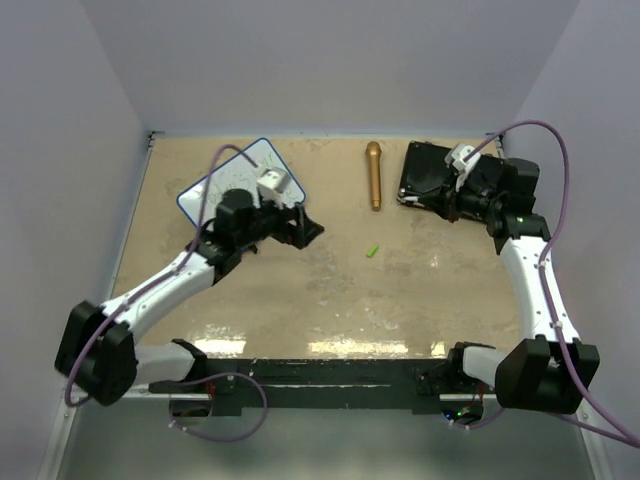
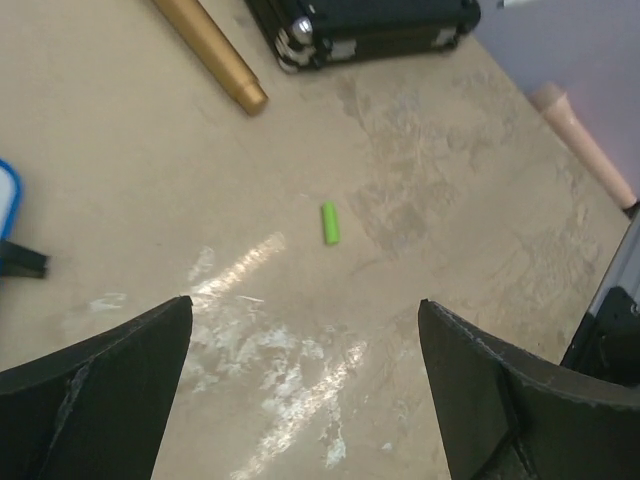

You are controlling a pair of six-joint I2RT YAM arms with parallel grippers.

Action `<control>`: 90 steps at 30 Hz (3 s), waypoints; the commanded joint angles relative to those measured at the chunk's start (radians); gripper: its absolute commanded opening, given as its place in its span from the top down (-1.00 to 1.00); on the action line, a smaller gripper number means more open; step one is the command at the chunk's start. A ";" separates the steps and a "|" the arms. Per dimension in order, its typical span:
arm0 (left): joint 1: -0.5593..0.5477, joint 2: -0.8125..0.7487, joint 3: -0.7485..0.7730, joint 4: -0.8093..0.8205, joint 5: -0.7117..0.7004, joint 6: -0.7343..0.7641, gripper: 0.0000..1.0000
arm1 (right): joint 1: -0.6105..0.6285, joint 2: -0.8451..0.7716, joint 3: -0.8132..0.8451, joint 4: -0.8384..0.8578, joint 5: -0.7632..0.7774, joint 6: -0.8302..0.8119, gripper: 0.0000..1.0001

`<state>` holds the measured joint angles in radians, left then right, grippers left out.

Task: Write a sentence on the whiteboard
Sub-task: Close the whiteboard marker at the center of the board.

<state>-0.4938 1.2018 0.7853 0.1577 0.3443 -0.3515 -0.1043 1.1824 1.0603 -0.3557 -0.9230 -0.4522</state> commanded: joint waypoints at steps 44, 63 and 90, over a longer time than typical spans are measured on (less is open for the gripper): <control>-0.391 1.093 0.936 -0.695 -0.341 0.184 0.68 | -0.067 0.059 0.033 -0.055 0.006 -0.029 1.00; -0.308 0.538 0.258 -0.015 -0.168 0.523 1.00 | 0.139 0.189 0.012 -0.042 -0.053 -0.010 1.00; -0.299 0.412 0.012 0.391 -0.148 0.459 1.00 | 0.296 0.316 -0.008 0.000 -0.105 0.041 1.00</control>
<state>-0.7990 1.6627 0.8074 0.4660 0.2195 0.1127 0.1814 1.4994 1.0401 -0.3592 -1.0157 -0.4015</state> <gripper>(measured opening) 0.062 0.146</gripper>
